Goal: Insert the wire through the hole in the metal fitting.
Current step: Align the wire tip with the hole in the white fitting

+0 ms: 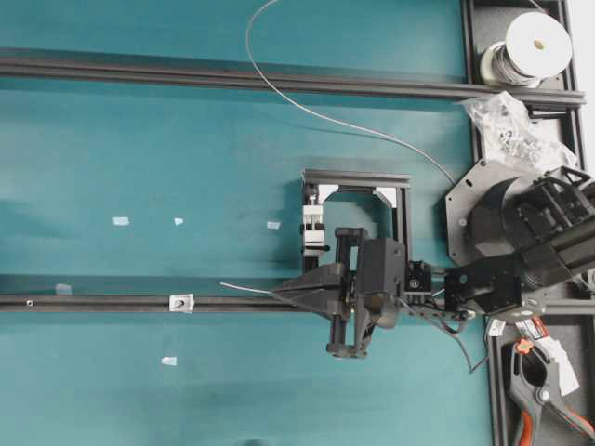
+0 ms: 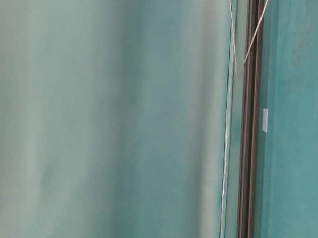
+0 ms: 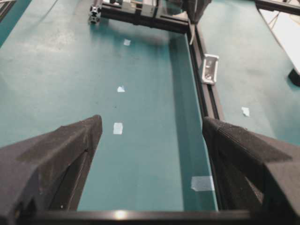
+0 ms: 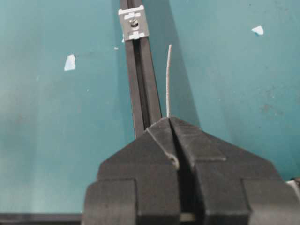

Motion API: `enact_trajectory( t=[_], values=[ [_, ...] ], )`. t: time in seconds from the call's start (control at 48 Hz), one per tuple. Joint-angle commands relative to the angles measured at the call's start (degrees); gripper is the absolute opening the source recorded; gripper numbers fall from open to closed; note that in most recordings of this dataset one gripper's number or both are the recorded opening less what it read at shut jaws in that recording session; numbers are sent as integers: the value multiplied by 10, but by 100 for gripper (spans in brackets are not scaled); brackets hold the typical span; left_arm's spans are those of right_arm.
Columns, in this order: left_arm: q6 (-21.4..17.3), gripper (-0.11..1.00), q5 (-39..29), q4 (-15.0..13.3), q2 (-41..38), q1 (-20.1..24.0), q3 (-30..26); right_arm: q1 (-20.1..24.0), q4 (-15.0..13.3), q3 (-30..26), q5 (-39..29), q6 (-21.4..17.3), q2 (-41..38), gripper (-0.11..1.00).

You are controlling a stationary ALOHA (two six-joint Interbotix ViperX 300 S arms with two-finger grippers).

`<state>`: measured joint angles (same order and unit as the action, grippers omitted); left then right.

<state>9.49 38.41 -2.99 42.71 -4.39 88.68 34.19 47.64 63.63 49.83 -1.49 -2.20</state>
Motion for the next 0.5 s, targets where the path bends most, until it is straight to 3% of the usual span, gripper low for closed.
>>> enact_trajectory(
  t=[0.0, 0.48],
  values=[
    [0, 77, 4, 0, -2, 3, -5, 4, 1, -3, 9, 0, 4, -1],
    [0, 77, 4, 0, -2, 4, -5, 4, -1, -12, 4, 2, -3, -1]
  ],
)
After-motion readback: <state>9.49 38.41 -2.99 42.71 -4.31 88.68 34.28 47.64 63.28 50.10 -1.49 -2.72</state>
